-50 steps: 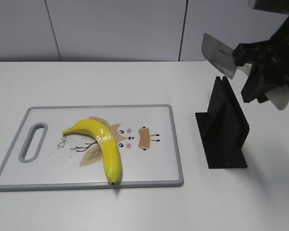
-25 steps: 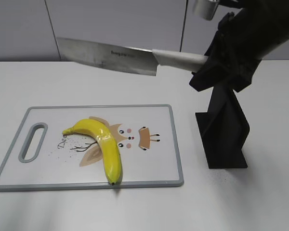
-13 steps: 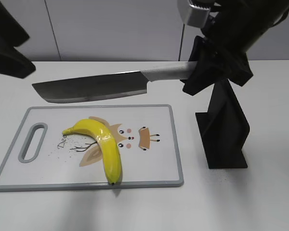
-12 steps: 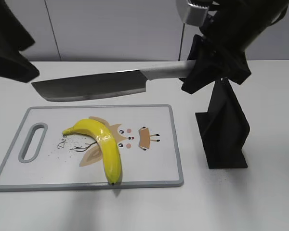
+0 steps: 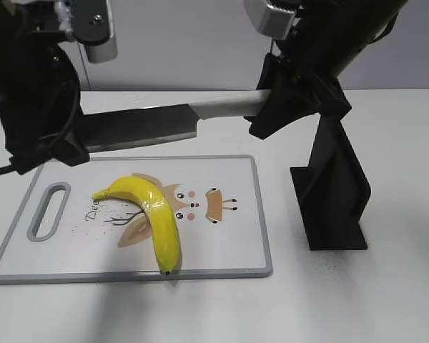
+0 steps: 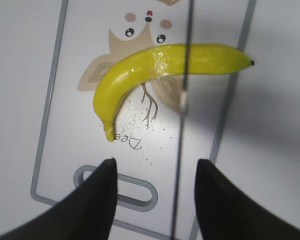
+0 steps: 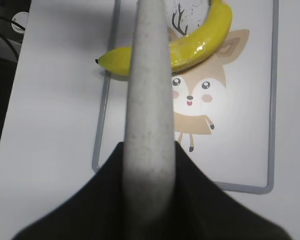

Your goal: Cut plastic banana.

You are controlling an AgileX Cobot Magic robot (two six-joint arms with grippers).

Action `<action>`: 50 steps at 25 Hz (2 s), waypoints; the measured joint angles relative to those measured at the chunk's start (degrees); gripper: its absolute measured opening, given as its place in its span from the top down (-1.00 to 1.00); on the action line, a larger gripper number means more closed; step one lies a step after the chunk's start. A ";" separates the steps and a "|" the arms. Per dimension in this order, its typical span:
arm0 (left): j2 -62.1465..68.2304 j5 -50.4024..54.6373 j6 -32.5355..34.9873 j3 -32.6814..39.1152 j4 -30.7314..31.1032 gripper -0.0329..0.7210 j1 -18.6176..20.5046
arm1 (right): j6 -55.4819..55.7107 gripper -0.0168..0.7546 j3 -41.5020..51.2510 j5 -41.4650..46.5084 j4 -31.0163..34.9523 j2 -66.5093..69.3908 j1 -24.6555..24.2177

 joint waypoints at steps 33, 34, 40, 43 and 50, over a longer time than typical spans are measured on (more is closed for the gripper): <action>29.67 -9.51 2.22 -2.12 -8.14 0.91 5.42 | 7.00 0.34 -1.33 -11.16 -5.28 23.95 -0.32; 29.67 -9.51 2.18 -2.12 -8.14 0.91 5.42 | 7.19 0.34 -1.46 -11.11 -5.51 23.95 -0.27; 29.24 -9.44 2.11 -2.12 -7.83 0.90 5.42 | 7.86 0.34 -1.40 -11.53 -6.25 22.90 0.00; 27.77 -10.06 1.96 -1.60 -7.37 0.90 5.35 | 8.40 0.34 -0.90 -12.32 -7.27 21.34 0.18; 18.54 -8.89 0.86 -0.66 -5.56 0.91 4.87 | 8.93 0.35 -0.41 -11.55 -9.23 12.06 0.59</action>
